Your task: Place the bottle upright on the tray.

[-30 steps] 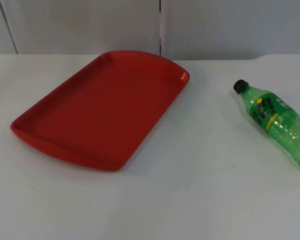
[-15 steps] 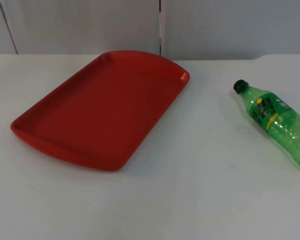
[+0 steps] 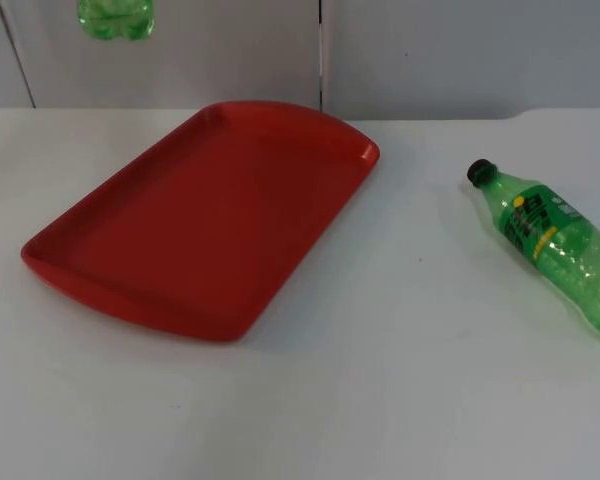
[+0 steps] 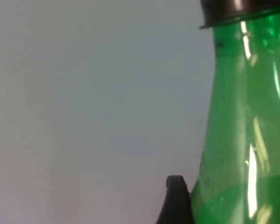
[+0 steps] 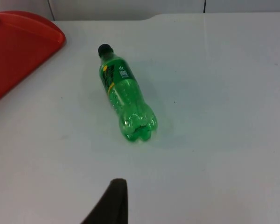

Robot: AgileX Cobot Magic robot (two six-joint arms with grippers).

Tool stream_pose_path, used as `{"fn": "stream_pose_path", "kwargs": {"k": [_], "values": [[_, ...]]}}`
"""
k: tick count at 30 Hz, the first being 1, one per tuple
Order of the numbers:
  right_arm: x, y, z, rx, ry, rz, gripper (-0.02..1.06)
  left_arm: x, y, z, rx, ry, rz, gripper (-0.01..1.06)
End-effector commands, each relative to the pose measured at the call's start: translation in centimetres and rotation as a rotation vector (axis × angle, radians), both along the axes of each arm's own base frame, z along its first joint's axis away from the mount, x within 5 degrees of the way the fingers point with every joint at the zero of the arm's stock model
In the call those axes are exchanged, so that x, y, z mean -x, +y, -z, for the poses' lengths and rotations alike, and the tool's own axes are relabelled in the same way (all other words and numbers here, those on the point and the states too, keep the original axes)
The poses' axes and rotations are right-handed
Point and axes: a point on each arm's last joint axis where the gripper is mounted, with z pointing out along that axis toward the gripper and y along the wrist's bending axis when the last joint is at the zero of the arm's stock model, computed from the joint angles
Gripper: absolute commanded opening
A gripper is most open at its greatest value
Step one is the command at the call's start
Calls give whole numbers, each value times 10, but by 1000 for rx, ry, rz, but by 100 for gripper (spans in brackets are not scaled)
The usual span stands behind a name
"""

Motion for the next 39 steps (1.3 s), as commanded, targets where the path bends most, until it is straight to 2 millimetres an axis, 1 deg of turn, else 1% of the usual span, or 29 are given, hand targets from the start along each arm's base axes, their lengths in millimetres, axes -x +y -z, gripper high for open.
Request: {"fn": "stream_pose_path", "kwargs": {"k": [1, 6, 9, 11, 14, 15, 19, 21, 23, 24, 25, 28, 31, 32, 33, 34, 36, 37, 39], "values": [[0, 0, 1, -1, -5, 3, 104, 0, 2, 1, 9, -1, 0, 0], [0, 0, 1, -1, -5, 3, 104, -4, 0, 13, 35, 33, 15, 0], [0, 0, 1, -1, -5, 3, 104, -5, 0, 16, 103, 79, -9, 0], [0, 0, 1, -1, -5, 3, 104, -5, 0, 16, 113, 84, -12, 0], [0, 0, 1, -1, -5, 3, 104, -8, 1, 7, 112, 57, -16, 0], [0, 0, 1, -1, -5, 3, 104, -8, 1, 7, 112, 57, -16, 0], [0, 0, 1, -1, -5, 3, 104, -14, 12, 0, 33, 27, -163, 0], [0, 0, 1, -1, -5, 3, 104, -15, 15, -1, 31, 28, -193, 0], [0, 0, 1, -1, -5, 3, 104, -16, 15, -2, 90, 50, -209, 0], [0, 0, 1, -1, -5, 3, 104, -16, 17, -3, 159, 78, -242, 0], [0, 0, 1, -1, -5, 3, 104, -16, 17, -3, 159, 78, -242, 0], [0, 0, 1, -1, -5, 3, 104, -18, 19, -5, 303, 129, -303, 0], [0, 0, 1, -1, -5, 3, 104, -20, 18, -7, 397, 157, -311, 0], [0, 0, 1, -1, -5, 3, 104, -20, 18, -7, 397, 157, -311, 0], [0, 0, 1, -1, -5, 3, 104, -22, 18, -5, 420, 169, -310, 0], [0, 0, 1, -1, -5, 3, 104, -24, 14, -3, 504, 205, -286, 0], [0, 0, 1, -1, -5, 3, 104, -28, 11, 1, 594, 251, -250, 0], [0, 0, 1, -1, -5, 3, 104, -28, 11, 1, 594, 251, -250, 0], [0, 0, 1, -1, -5, 3, 104, -32, 9, 9, 639, 288, -240, 0]]}}
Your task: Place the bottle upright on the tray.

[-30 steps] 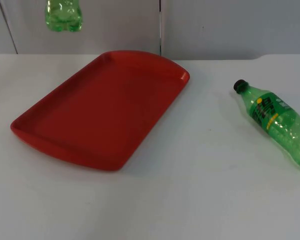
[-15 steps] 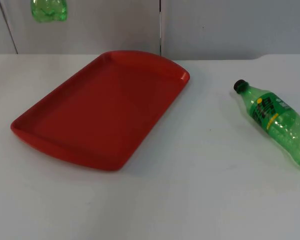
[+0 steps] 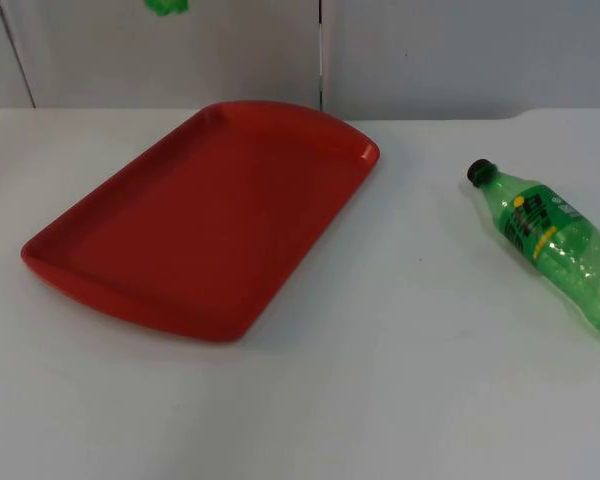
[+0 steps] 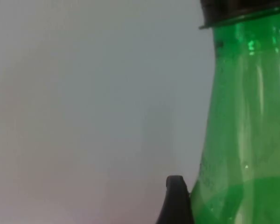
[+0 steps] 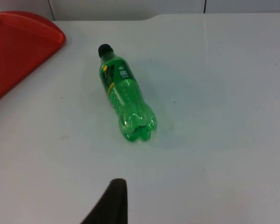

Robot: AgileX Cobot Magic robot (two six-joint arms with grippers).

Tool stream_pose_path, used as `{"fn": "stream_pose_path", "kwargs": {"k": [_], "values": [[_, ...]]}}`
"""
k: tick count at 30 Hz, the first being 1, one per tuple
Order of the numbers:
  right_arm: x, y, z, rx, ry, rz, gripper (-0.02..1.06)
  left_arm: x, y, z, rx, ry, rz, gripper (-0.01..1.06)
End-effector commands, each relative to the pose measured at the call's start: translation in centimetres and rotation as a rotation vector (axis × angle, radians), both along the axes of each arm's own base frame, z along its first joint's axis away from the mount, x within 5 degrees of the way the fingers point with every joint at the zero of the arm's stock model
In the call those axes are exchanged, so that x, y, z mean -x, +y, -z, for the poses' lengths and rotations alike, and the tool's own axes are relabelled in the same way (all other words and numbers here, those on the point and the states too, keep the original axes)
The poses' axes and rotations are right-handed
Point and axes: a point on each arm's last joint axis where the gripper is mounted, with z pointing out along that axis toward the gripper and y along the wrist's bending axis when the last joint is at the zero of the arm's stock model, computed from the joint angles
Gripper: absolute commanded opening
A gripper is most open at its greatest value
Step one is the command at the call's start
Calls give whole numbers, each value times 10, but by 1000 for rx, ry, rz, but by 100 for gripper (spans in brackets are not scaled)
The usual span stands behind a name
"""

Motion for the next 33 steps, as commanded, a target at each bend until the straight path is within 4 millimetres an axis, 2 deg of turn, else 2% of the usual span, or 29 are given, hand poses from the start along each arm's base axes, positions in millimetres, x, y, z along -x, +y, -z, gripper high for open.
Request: {"fn": "stream_pose_path", "kwargs": {"k": [1, 4, 8, 14, 22, 27, 33], "values": [[0, 0, 1, -2, -5, 4, 104, -3, 0, 3, 37, 9, 4, 0], [0, 0, 1, -2, -5, 4, 104, -6, 1, 11, -112, -24, 15, 0], [0, 0, 1, -2, -5, 4, 104, -5, -14, 18, -404, -182, 221, 0], [0, 0, 1, -2, -5, 4, 104, -1, -26, 23, -455, -280, 374, 0], [0, 0, 1, -2, -5, 4, 104, -5, -38, 65, -496, -357, 566, 0], [0, 0, 1, -4, -4, 5, 104, -7, -47, 89, -447, -411, 685, 0], [0, 0, 1, -4, -4, 5, 104, -21, -50, 127, -416, -354, 694, 0]]}}
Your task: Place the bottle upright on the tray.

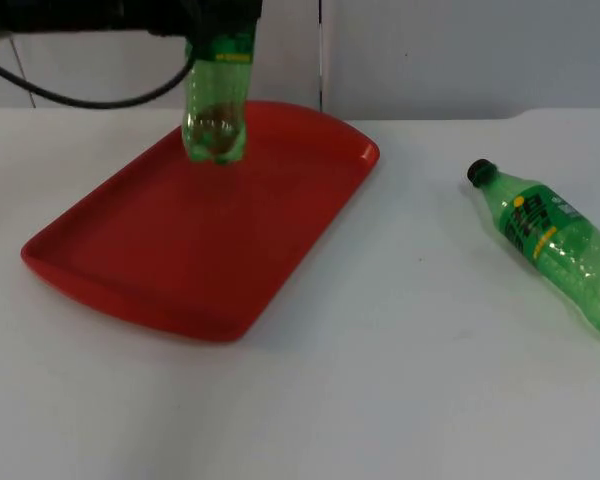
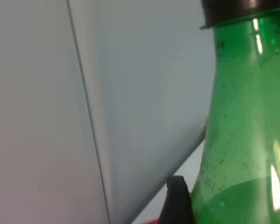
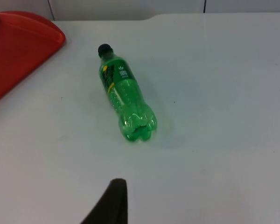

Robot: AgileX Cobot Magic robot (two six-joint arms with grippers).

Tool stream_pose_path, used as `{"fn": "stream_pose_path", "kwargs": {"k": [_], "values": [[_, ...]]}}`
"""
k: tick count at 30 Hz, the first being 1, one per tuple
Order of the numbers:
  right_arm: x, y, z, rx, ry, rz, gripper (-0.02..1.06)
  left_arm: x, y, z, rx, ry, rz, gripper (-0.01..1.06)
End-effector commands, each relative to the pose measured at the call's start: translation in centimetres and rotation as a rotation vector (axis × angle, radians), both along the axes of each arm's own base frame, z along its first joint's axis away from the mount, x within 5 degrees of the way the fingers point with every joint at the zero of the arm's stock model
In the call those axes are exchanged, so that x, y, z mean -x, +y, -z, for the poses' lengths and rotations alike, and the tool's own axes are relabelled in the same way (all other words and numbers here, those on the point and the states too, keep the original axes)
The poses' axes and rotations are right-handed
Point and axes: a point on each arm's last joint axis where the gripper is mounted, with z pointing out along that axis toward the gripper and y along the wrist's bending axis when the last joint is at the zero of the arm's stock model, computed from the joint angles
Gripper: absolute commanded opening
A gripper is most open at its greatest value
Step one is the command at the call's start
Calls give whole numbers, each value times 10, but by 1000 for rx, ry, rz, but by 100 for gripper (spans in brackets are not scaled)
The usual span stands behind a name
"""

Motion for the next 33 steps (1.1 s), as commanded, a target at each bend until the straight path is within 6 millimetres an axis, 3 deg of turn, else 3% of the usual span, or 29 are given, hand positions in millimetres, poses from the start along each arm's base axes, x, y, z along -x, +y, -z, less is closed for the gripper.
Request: {"fn": "stream_pose_path", "kwargs": {"k": [1, 4, 14, 24, 33], "values": [[0, 0, 1, -4, -4, 5, 104, -5, -4, 14, 21, 18, 5, 0], [0, 0, 1, -4, -4, 5, 104, -6, -5, 20, 16, 22, 7, 0], [0, 0, 1, -4, -4, 5, 104, -3, -2, 39, -101, -208, 131, 0], [0, 0, 1, -4, -4, 5, 104, -3, 14, 55, -29, -207, 183, 0], [0, 0, 1, -4, -4, 5, 104, 1, 14, 59, 0, -214, 221, 0]]}}
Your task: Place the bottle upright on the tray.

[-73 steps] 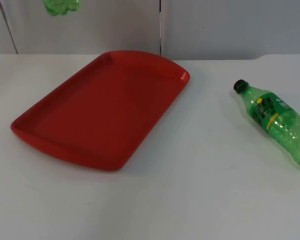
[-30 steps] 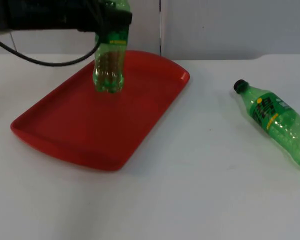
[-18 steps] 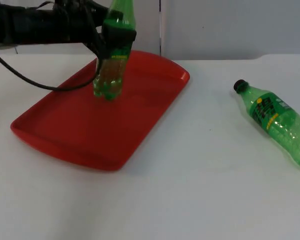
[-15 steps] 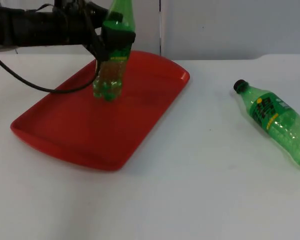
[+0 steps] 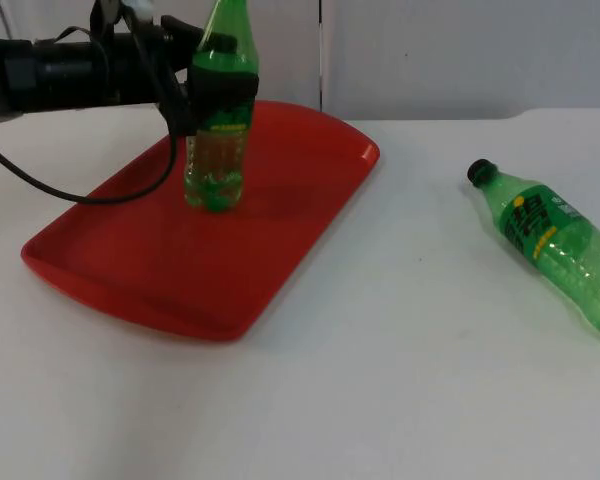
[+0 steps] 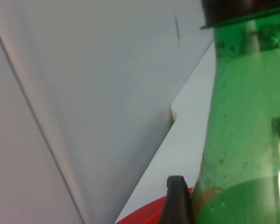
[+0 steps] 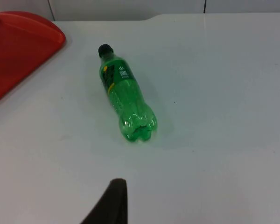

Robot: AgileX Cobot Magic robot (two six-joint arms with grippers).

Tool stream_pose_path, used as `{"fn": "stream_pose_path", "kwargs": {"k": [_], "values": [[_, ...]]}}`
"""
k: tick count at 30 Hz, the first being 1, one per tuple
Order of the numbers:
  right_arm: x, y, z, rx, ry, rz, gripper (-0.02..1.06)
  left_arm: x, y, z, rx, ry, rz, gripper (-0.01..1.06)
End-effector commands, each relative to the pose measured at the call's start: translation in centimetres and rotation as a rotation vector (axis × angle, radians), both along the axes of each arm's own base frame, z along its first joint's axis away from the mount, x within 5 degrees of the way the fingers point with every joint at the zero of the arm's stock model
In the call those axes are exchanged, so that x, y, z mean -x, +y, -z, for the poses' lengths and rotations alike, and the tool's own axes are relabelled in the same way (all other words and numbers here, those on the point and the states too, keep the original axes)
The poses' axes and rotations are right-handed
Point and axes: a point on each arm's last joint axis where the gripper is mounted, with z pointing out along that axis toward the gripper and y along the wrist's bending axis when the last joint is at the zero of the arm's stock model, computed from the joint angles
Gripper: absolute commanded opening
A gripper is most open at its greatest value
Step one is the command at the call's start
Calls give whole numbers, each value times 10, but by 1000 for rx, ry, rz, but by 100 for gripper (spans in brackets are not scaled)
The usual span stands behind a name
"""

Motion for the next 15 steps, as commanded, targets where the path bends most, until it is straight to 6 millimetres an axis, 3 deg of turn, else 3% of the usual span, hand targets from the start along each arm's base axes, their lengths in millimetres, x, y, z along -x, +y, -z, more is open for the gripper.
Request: {"fn": "stream_pose_path", "kwargs": {"k": [1, 4, 7, 8, 12, 15], "values": [[0, 0, 1, -4, -4, 5, 104, 0, 0, -4, 26, -11, 9, 0], [0, 0, 1, -4, -4, 5, 104, 0, 0, -4, 27, -8, 9, 1], [0, 0, 1, -4, -4, 5, 104, 0, 0, -3, 26, -8, 7, 20], [0, 0, 1, -4, -4, 5, 104, 0, 0, -3, 26, -8, 7, 20], [0, 0, 1, -4, -4, 5, 104, 0, 0, -3, 26, -8, 7, 55], [0, 0, 1, -4, -4, 5, 104, 0, 0, -3, 26, -8, 7, 64]]}}
